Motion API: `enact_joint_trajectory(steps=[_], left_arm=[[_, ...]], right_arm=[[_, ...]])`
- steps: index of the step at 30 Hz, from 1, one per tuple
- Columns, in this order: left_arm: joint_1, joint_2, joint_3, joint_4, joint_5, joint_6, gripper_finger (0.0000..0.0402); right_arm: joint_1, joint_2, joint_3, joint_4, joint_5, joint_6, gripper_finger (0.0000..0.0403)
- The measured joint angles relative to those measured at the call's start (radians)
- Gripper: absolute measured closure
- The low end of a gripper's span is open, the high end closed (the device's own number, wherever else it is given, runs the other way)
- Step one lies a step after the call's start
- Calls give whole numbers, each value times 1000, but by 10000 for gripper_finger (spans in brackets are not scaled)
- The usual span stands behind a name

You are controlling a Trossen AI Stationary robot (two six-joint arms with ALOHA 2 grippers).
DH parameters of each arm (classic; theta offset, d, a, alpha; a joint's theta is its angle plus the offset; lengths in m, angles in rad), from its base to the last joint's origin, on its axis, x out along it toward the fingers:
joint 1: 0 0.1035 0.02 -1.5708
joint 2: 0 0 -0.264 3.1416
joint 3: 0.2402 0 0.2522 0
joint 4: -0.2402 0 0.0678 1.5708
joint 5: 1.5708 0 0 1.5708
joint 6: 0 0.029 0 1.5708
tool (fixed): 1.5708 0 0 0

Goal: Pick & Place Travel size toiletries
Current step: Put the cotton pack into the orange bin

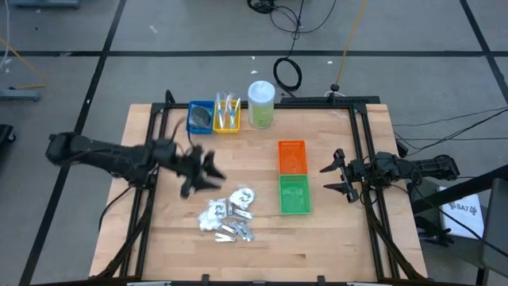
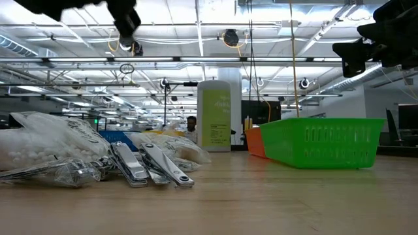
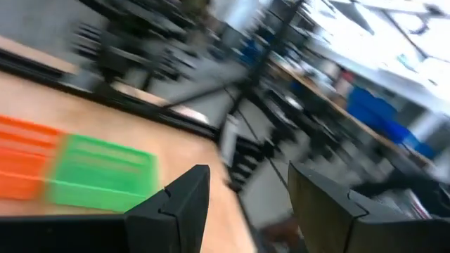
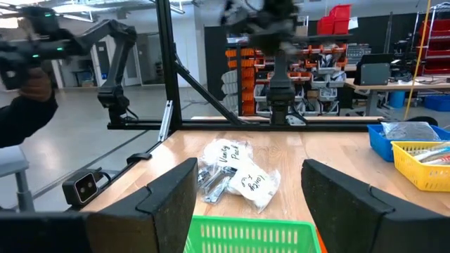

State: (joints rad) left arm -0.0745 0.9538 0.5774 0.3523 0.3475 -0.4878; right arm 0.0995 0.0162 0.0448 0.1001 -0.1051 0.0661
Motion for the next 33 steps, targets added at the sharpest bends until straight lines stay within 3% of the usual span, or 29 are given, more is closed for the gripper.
enact_joint_trajectory(steps=[3, 7, 9, 12, 15, 20, 24, 29, 33], left_arm=[[-198, 35, 0, 20, -103, 34, 215], [-450, 137, 0, 46, -331, 24, 215], [-550, 203, 1, 69, -435, -29, 215], [-646, 303, 0, 15, -498, -173, 215], [-696, 393, 0, -58, -555, -421, 215], [-727, 478, 0, -239, -558, -759, 215], [-726, 495, -1, -385, -577, -854, 215], [-710, 491, 0, -549, -622, -861, 215], [-677, 488, 1, -771, -686, -963, 215]], right_arm=[[0, 0, 0, 0, 0, 0, 161], [0, 0, 0, 0, 0, 0, 161], [0, 0, 0, 0, 0, 0, 161], [0, 0, 0, 0, 0, 0, 161], [0, 0, 0, 0, 0, 0, 161], [0, 0, 0, 0, 0, 0, 161], [0, 0, 0, 0, 0, 0, 161], [0, 0, 0, 0, 0, 0, 161], [0, 0, 0, 0, 0, 0, 161]])
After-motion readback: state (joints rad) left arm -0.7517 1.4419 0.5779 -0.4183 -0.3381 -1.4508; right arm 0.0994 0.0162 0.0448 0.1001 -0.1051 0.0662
